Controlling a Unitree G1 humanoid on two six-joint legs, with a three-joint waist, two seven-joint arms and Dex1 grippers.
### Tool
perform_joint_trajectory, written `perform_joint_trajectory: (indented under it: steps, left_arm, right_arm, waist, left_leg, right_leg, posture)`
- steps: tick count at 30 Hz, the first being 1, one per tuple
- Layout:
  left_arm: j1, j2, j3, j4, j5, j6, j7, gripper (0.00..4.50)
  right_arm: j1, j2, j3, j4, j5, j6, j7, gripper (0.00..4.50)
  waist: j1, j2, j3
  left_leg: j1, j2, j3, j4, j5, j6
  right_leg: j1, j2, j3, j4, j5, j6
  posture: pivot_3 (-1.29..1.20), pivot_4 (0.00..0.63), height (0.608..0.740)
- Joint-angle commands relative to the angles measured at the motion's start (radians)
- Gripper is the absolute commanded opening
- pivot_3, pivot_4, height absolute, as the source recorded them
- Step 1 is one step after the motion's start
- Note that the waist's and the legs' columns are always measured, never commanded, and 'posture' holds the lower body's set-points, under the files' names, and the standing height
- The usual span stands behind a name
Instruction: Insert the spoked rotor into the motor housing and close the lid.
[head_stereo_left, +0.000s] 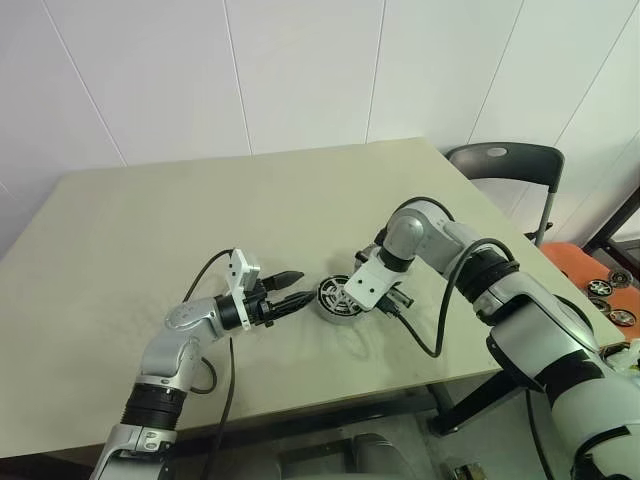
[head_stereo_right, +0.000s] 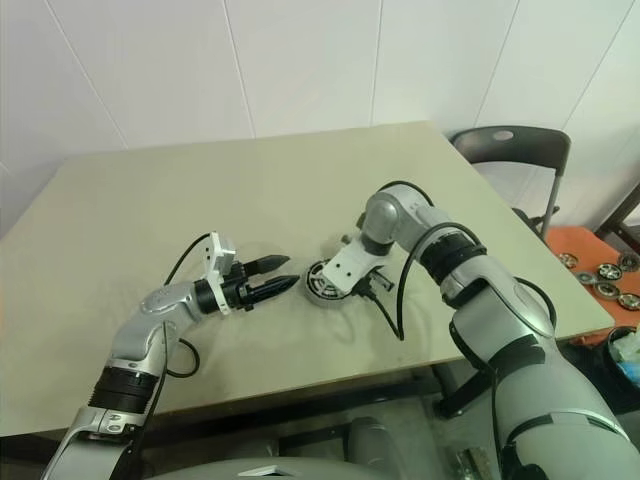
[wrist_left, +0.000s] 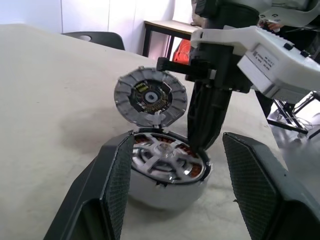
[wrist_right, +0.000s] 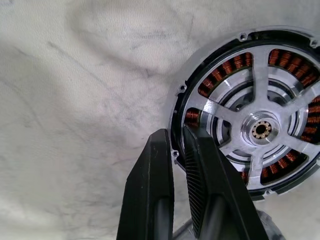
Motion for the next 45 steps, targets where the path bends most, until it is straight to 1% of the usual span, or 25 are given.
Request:
perform_joint_trajectory:
  steps: [1, 3, 4, 10, 16, 18, 26, 27, 30, 31, 32, 35, 37, 39, 41, 45]
  left_arm:
    - [-0.005, 0.002, 0.016, -0.041, -0.011, -0.012, 0.005, 3.02]
    - [-0.004, 0.003, 0.017, -0.042, -0.013, -0.011, 0.005, 3.02]
    - [-0.004, 0.004, 0.017, -0.042, -0.013, -0.011, 0.005, 3.02]
    - [-0.018, 0.012, 0.020, -0.034, -0.015, -0.007, -0.002, 3.02]
    - [-0.024, 0.022, 0.023, -0.026, -0.015, -0.006, -0.012, 3.02]
    - [-0.028, 0.025, 0.022, -0.024, -0.015, -0.005, -0.015, 3.02]
    - [-0.031, 0.033, 0.023, -0.022, -0.014, -0.001, -0.026, 3.02]
    - [-0.029, 0.034, 0.023, -0.023, -0.014, -0.001, -0.027, 3.02]
    - [-0.027, 0.039, 0.022, -0.023, -0.014, 0.001, -0.032, 3.02]
    - [-0.027, 0.040, 0.021, -0.024, -0.014, 0.002, -0.033, 3.02]
    - [-0.027, 0.040, 0.020, -0.024, -0.014, 0.003, -0.034, 3.02]
    - [-0.030, 0.042, 0.018, -0.026, -0.013, 0.008, -0.035, 3.02]
    - [-0.034, 0.044, 0.018, -0.026, -0.014, 0.011, -0.038, 3.02]
    - [-0.040, 0.046, 0.018, -0.021, -0.014, 0.013, -0.042, 3.02]
    - [-0.044, 0.048, 0.018, -0.017, -0.014, 0.014, -0.043, 3.02]
    - [-0.058, 0.057, 0.023, -0.015, -0.018, 0.020, -0.050, 3.02]
  right_arm:
    - [-0.055, 0.029, -0.035, 0.039, -0.043, 0.011, -0.082, 1.06]
    - [-0.066, 0.058, -0.053, 0.061, -0.059, 0.068, -0.136, 1.66]
    - [-0.068, 0.060, -0.058, 0.057, -0.048, 0.057, -0.114, 2.00]
    - [-0.056, 0.044, -0.102, -0.007, 0.012, 0.025, -0.046, 2.00]
    - [-0.022, 0.022, -0.153, -0.071, 0.067, 0.020, -0.028, 2.00]
    - [-0.013, 0.017, -0.170, -0.085, 0.078, 0.000, -0.047, 2.00]
    - [-0.019, 0.040, -0.294, -0.039, 0.202, -0.216, -0.176, 2.00]
    - [-0.023, 0.046, -0.308, -0.033, 0.225, -0.211, -0.170, 2.00]
    - [0.001, 0.041, -0.323, -0.047, 0.341, -0.272, -0.046, 2.00]
    - [0.013, 0.033, -0.318, -0.054, 0.353, -0.287, -0.024, 1.82]
    - [0.023, 0.013, -0.298, -0.062, 0.341, -0.281, 0.004, 1.62]
    - [0.037, -0.053, -0.236, -0.076, 0.260, -0.267, 0.058, 1.62]
    - [0.040, -0.072, -0.212, -0.074, 0.234, -0.243, 0.061, 1.62]
    - [0.050, -0.079, -0.200, -0.061, 0.216, -0.268, 0.060, 1.62]
    - [0.061, -0.077, -0.197, -0.049, 0.203, -0.289, 0.052, 1.62]
    - [0.066, -0.070, -0.170, 0.003, 0.113, -0.383, -0.033, 1.62]
  waist:
    - [0.000, 0.000, 0.000]
    - [-0.001, -0.001, 0.000]
    - [-0.002, -0.001, 0.000]
    - [-0.001, -0.001, 0.000]
    - [0.001, -0.001, 0.000]
    - [0.002, -0.001, 0.000]
    - [0.000, -0.001, 0.000]
    - [0.000, -0.001, 0.000]
    - [0.001, -0.001, 0.000]
    - [0.001, -0.001, 0.000]
    - [0.001, -0.001, 0.000]
    - [0.005, -0.001, 0.000]
    - [0.004, -0.001, 0.000]
    - [0.000, -0.001, 0.000]
    - [-0.001, -0.001, 0.000]
    - [0.001, -0.001, 0.000]
  left_leg:
    - [0.000, 0.000, 0.000, 0.000, 0.000, 0.000]
    - [0.000, 0.000, 0.000, 0.000, 0.000, 0.000]
    - [0.000, 0.001, 0.000, 0.000, 0.000, 0.000]
    - [0.000, 0.001, 0.000, -0.001, 0.000, 0.000]
    - [-0.001, 0.001, 0.000, -0.002, 0.000, 0.000]
    - [-0.001, 0.001, 0.000, -0.002, 0.000, 0.000]
    - [-0.001, 0.001, 0.000, -0.003, 0.000, 0.000]
    - [-0.001, 0.001, 0.000, -0.003, 0.000, 0.000]
    - [-0.001, 0.001, 0.000, -0.003, 0.000, 0.000]
    - [-0.001, 0.001, 0.000, -0.003, 0.000, 0.000]
    - [-0.001, 0.001, 0.000, -0.003, 0.000, 0.000]
    - [-0.001, 0.000, 0.000, -0.002, 0.000, 0.000]
    - [-0.001, 0.000, 0.000, -0.002, 0.000, 0.000]
    - [-0.001, 0.000, 0.000, -0.003, 0.000, 0.000]
    - [0.000, 0.001, 0.001, -0.003, 0.000, 0.000]
    - [0.000, 0.001, 0.000, -0.003, 0.000, 0.000]
  right_leg:
    - [0.000, 0.000, 0.000, 0.000, 0.000, 0.000]
    - [0.000, 0.000, 0.000, 0.000, 0.000, 0.000]
    - [0.000, 0.001, 0.000, 0.001, 0.000, 0.000]
    - [-0.001, 0.001, -0.001, 0.001, 0.000, 0.000]
    - [-0.001, 0.000, -0.002, 0.000, 0.001, 0.001]
    - [-0.001, 0.000, -0.002, 0.000, 0.001, 0.001]
    - [-0.001, 0.000, -0.001, -0.001, 0.000, 0.000]
    - [-0.001, 0.000, -0.001, -0.001, 0.000, 0.000]
    - [-0.001, 0.000, -0.001, -0.001, 0.000, 0.000]
    - [-0.001, 0.000, -0.001, -0.001, 0.000, 0.000]
    - [-0.001, 0.000, -0.001, -0.001, 0.000, 0.000]
    - [0.000, -0.001, -0.002, -0.002, 0.000, 0.000]
    - [0.000, -0.001, -0.001, -0.003, 0.000, 0.000]
    - [0.000, -0.001, -0.001, -0.002, 0.000, 0.000]
    - [-0.001, 0.000, -0.001, -0.002, 0.000, 0.000]
    - [-0.001, 0.001, -0.001, -0.001, 0.000, 0.000]
  posture:
    - [0.00, 0.000, 0.740]
    - [0.00, 0.000, 0.740]
    - [0.00, 0.000, 0.740]
    - [0.00, 0.000, 0.740]
    - [0.00, 0.000, 0.740]
    - [0.00, 0.000, 0.740]
    - [0.00, 0.000, 0.740]
    - [0.00, 0.000, 0.740]
    - [0.00, 0.000, 0.740]
    - [0.00, 0.000, 0.740]
    - [0.00, 0.000, 0.740]
    - [0.00, 0.000, 0.740]
    - [0.00, 0.000, 0.740]
    - [0.00, 0.000, 0.740]
    - [0.00, 0.000, 0.740]
    - [0.00, 0.000, 0.740]
